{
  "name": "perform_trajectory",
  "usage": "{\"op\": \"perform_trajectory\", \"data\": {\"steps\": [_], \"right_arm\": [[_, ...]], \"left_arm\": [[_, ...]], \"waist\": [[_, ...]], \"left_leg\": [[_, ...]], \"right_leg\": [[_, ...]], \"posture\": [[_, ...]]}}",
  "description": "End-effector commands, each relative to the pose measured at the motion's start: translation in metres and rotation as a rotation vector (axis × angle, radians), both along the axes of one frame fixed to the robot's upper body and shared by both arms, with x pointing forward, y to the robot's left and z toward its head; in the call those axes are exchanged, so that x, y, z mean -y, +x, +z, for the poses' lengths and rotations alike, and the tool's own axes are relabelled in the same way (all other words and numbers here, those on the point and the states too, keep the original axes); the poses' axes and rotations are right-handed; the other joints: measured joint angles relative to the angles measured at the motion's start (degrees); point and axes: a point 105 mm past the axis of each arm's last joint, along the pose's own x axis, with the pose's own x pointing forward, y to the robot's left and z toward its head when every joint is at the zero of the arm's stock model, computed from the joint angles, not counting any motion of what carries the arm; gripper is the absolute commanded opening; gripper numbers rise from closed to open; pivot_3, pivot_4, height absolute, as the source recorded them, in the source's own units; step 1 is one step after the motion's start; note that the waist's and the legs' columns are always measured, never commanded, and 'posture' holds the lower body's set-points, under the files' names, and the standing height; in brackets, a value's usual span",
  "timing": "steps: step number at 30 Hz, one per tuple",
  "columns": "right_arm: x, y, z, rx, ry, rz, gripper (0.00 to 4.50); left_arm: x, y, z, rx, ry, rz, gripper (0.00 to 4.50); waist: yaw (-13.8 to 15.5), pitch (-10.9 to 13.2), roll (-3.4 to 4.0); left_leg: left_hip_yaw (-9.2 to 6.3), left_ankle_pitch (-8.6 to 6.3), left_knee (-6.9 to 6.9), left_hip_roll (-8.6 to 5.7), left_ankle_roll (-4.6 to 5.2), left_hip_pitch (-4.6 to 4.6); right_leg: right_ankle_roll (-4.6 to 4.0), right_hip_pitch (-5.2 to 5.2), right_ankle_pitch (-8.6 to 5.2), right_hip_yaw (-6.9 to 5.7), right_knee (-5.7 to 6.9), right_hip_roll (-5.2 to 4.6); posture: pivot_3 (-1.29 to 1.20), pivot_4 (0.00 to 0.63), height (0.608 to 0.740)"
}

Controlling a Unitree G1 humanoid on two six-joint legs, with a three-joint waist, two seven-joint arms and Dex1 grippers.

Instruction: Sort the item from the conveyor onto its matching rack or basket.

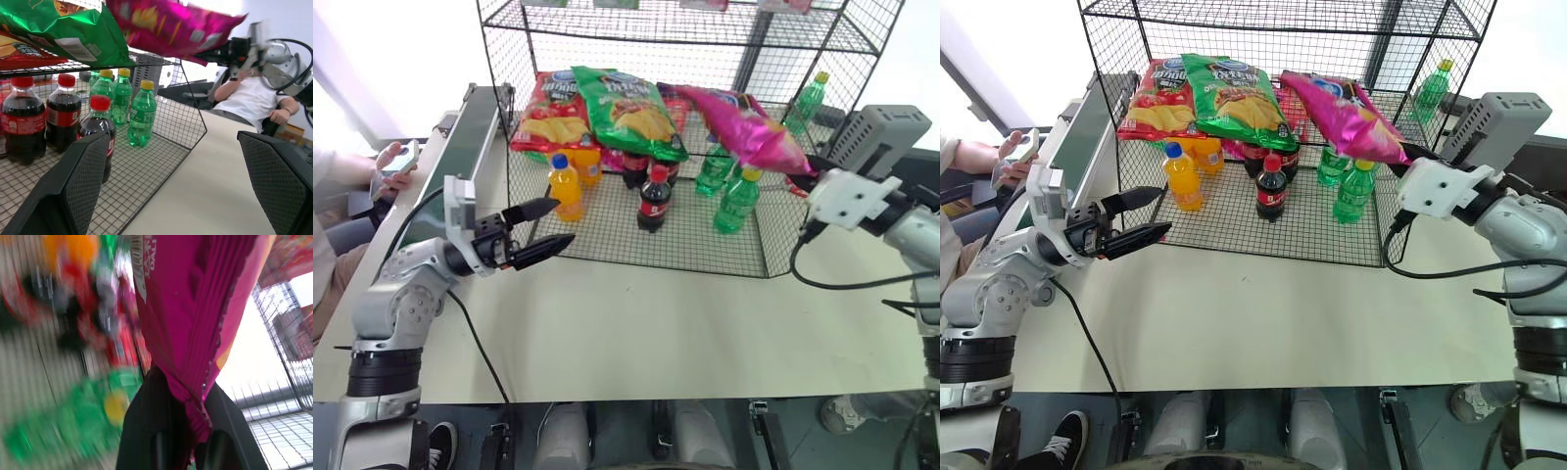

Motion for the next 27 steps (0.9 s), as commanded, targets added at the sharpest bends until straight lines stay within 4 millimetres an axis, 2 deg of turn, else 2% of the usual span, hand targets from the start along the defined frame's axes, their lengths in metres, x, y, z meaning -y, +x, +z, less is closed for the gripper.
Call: {"op": "perform_trajectory", "data": {"steps": [1, 5, 7, 10, 16, 19, 21, 22, 25, 27], "right_arm": [[0.005, 0.01, 0.024, 0.146, -0.052, -0.089, 0.0], [-0.001, 0.023, 0.012, 0.126, 0.089, -0.137, 0.0], [-0.004, 0.029, 0.003, 0.139, 0.066, -0.177, 0.0], [-0.005, 0.035, 0.004, 0.132, 0.118, -0.193, 0.0], [-0.002, 0.041, 0.012, 0.121, 0.166, -0.173, 2.86], [-0.014, 0.039, 0.014, 0.056, 0.233, -0.075, 4.25], [-0.02, 0.036, 0.011, 0.01, 0.204, -0.03, 4.39], [-0.029, 0.029, 0.011, -0.06, 0.265, 0.057, 4.39], [-0.031, 0.016, 0.031, -0.084, 0.346, 0.163, 4.39], [-0.029, 0.01, 0.035, -0.131, 0.379, 0.202, 4.39]], "left_arm": [[0.003, -0.003, 0.01, 0.077, 0.004, 0.012, 4.44], [0.007, -0.002, 0.012, 0.128, -0.002, 0.047, 4.44], [0.01, -0.002, 0.009, 0.123, -0.008, 0.053, 4.44], [0.011, -0.005, 0.005, 0.113, -0.009, 0.053, 4.44], [0.007, -0.006, 0.0, 0.107, 0.018, 0.056, 4.5], [0.005, -0.004, -0.002, 0.106, 0.019, 0.073, 4.5], [0.004, -0.002, -0.004, 0.11, 0.027, 0.085, 4.5], [0.004, -0.003, -0.005, 0.103, 0.025, 0.081, 4.5], [0.003, -0.003, -0.008, 0.09, 0.02, 0.082, 4.5], [0.005, -0.004, -0.011, 0.094, 0.035, 0.077, 4.5]], "waist": [[-0.15, 0.01, 0.01], [-0.74, -0.01, -0.01], [-1.01, 0.0, 0.0], [-1.18, 0.0, 0.0], [-1.23, -0.01, -0.01], [-1.34, -0.01, -0.01], [-1.37, -0.01, -0.01], [-1.36, -0.01, -0.01], [-1.23, 0.01, 0.02], [-1.11, 0.01, 0.02]], "left_leg": [[0.01, 0.01, 0.0, 0.0, -0.01, 0.0], [-0.03, 0.07, -0.02, 0.03, -0.12, 0.0], [-0.04, 0.09, -0.02, 0.03, -0.15, 0.0], [-0.03, 0.09, -0.01, 0.02, -0.15, 0.0], [-0.03, 0.09, 0.0, 0.02, -0.14, 0.01], [-0.03, 0.09, 0.0, 0.02, -0.13, 0.02], [-0.03, 0.09, -0.01, 0.04, -0.13, 0.05], [-0.03, 0.08, -0.01, 0.04, -0.12, 0.09], [-0.04, 0.07, -0.02, 0.04, -0.11, 0.09], [-0.03, 0.07, -0.02, 0.03, -0.11, 0.09]], "right_leg": [[0.0, -0.01, 0.0, 0.0, 0.01, 0.0], [0.0, -0.02, 0.0, 0.0, 0.04, 0.04], [0.0, -0.01, 0.0, 0.0, 0.04, 0.04], [0.0, -0.01, 0.01, 0.0, 0.06, 0.01], [0.0, -0.01, 0.01, 0.01, 0.06, 0.02], [0.0, 0.0, 0.01, 0.01, 0.06, 0.02], [0.0, 0.02, 0.01, 0.01, 0.06, 0.04], [0.0, 0.06, 0.01, 0.01, 0.06, 0.04], [0.0, 0.07, 0.01, 0.01, 0.06, 0.04], [0.0, 0.07, 0.01, 0.01, 0.06, 0.01]], "posture": [[0.0, 0.15, 0.74], [0.0, 0.15, 0.74], [0.0, 0.15, 0.74], [0.0, 0.15, 0.74], [0.0, 0.15, 0.74], [0.0, 0.15, 0.74], [0.0, 0.15, 0.74], [0.0, 0.15, 0.74], [0.0, 0.15, 0.74], [0.0, 0.15, 0.74]]}}
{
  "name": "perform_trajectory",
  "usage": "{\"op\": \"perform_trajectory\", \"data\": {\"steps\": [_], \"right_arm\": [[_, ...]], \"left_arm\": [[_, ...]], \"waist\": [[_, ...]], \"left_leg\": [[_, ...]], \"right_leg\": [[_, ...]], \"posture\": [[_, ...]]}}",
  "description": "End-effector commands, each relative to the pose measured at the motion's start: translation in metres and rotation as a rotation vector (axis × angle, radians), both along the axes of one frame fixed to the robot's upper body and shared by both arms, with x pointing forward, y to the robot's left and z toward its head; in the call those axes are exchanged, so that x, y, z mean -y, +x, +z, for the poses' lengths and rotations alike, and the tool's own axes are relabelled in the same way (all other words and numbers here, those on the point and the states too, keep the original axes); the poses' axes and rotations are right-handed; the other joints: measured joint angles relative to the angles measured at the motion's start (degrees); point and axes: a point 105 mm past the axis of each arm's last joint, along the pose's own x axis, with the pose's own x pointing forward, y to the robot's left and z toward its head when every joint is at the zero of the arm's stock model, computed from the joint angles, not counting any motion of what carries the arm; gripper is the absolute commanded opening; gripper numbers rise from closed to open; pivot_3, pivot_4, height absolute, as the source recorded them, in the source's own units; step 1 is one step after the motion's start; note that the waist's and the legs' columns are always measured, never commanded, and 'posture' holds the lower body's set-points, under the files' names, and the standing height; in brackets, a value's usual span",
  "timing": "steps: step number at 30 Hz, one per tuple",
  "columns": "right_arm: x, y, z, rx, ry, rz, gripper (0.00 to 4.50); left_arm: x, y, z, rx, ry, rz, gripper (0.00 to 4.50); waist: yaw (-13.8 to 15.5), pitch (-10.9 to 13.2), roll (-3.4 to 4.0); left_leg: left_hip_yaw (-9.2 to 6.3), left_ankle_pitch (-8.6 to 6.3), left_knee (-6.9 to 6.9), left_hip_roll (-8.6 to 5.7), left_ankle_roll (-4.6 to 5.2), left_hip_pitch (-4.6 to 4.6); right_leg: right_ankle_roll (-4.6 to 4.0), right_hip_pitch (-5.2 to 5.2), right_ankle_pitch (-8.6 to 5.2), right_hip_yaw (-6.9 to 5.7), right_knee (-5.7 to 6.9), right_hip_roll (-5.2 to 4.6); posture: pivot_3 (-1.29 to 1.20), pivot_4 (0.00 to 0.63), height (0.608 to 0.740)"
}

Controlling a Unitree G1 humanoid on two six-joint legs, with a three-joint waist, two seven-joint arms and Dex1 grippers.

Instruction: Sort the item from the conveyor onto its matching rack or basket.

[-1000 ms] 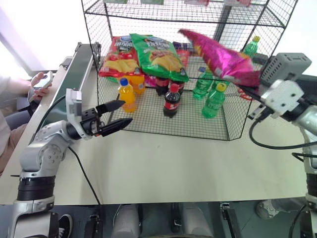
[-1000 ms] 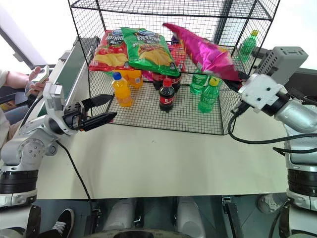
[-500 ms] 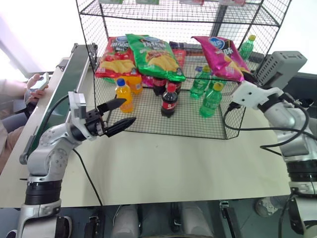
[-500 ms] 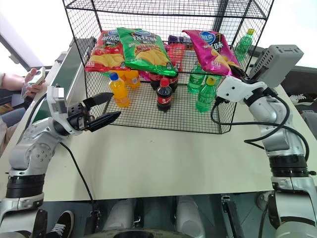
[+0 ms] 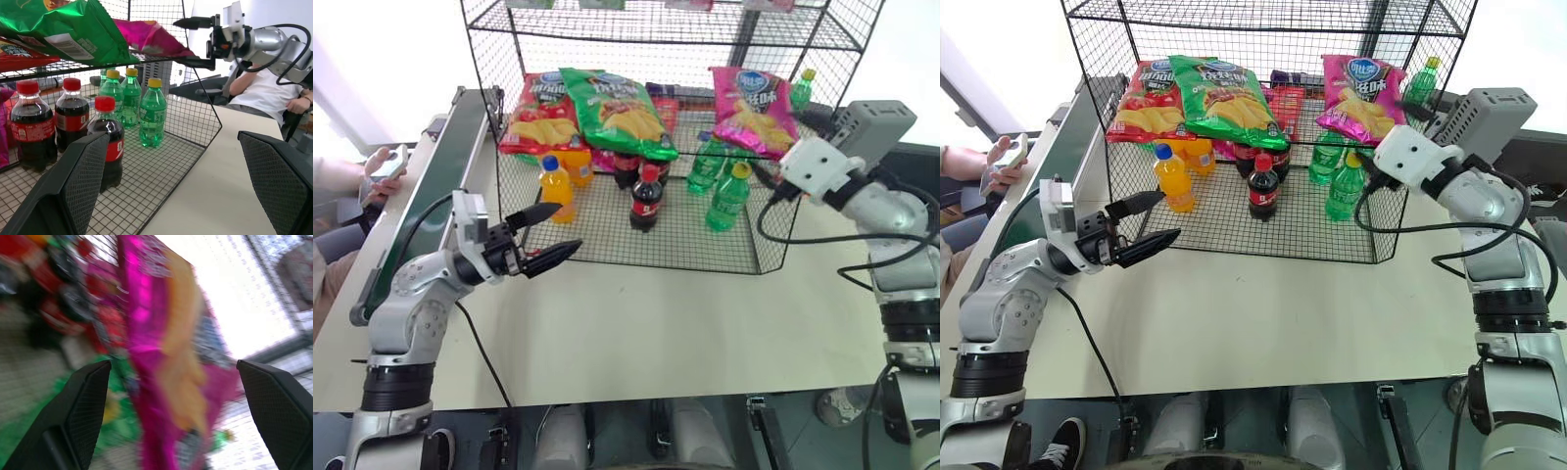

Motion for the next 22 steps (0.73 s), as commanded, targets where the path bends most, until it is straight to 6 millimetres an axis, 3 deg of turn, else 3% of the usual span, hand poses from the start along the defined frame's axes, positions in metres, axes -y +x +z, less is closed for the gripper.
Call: {"op": "perform_trajectory", "data": {"steps": [1, 4, 8, 11, 14, 18, 22], "right_arm": [[0.001, -0.019, 0.033, 0.025, 0.064, 0.109, 4.39], [-0.004, -0.029, 0.026, -0.051, 0.104, 0.192, 4.39], [-0.022, -0.068, 0.047, -0.165, 0.469, 0.45, 4.39], [-0.032, -0.094, 0.023, -0.413, 0.537, 0.534, 4.39], [-0.024, -0.114, -0.022, -0.646, 0.528, 0.494, 4.39], [-0.013, -0.124, -0.053, -0.722, 0.521, 0.427, 4.39], [-0.011, -0.124, -0.064, -0.737, 0.488, 0.413, 4.39]], "left_arm": [[-0.001, -0.001, 0.002, 0.036, 0.012, 0.003, 4.5], [0.001, -0.002, 0.002, 0.039, 0.014, -0.008, 4.5], [-0.015, 0.006, 0.001, 0.027, 0.063, 0.085, 4.5], [-0.027, 0.007, 0.001, 0.031, 0.123, 0.14, 4.5], [-0.045, 0.003, -0.001, 0.023, 0.191, 0.207, 4.5], [-0.069, -0.003, -0.011, -0.013, 0.292, 0.326, 4.5], [-0.084, -0.008, -0.013, -0.014, 0.319, 0.37, 4.5]], "waist": [[0.14, 0.0, 0.0], [0.3, -0.01, -0.02], [0.24, 0.0, -0.01], [0.28, -0.03, -0.06], [0.49, -0.05, -0.08], [0.33, -0.01, -0.01], [0.16, -0.01, -0.03]], "left_leg": [[-0.01, 0.0, 0.0, 0.0, 0.0, -0.01], [-0.01, -0.01, 0.0, 0.0, 0.01, -0.02], [-0.04, -0.02, 0.0, 0.01, 0.03, -0.02], [-0.08, -0.02, -0.03, 0.01, 0.03, -0.02], [-0.1, -0.06, -0.04, 0.02, 0.1, -0.02], [-0.09, -0.11, -0.03, 0.01, 0.18, -0.01], [-0.08, -0.11, -0.01, 0.01, 0.18, 0.05]], "right_leg": [[0.0, 0.0, 0.0, 0.0, 0.0, 0.0], [0.0, 0.0, 0.0, -0.02, -0.02, 0.0], [0.0, 0.01, 0.0, -0.03, 0.0, 0.0], [-0.01, 0.01, 0.0, -0.06, 0.01, 0.0], [-0.02, 0.02, 0.0, -0.09, -0.04, -0.01], [-0.02, 0.02, -0.01, -0.01, -0.1, -0.06], [-0.04, 0.02, 0.0, 0.01, -0.09, -0.04]], "posture": [[0.0, 0.15, 0.74], [0.0, 0.15, 0.74], [0.0, 0.15, 0.74], [0.0, 0.15, 0.74], [0.0, 0.15, 0.74], [0.0, 0.15, 0.74], [0.0, 0.15, 0.74]]}}
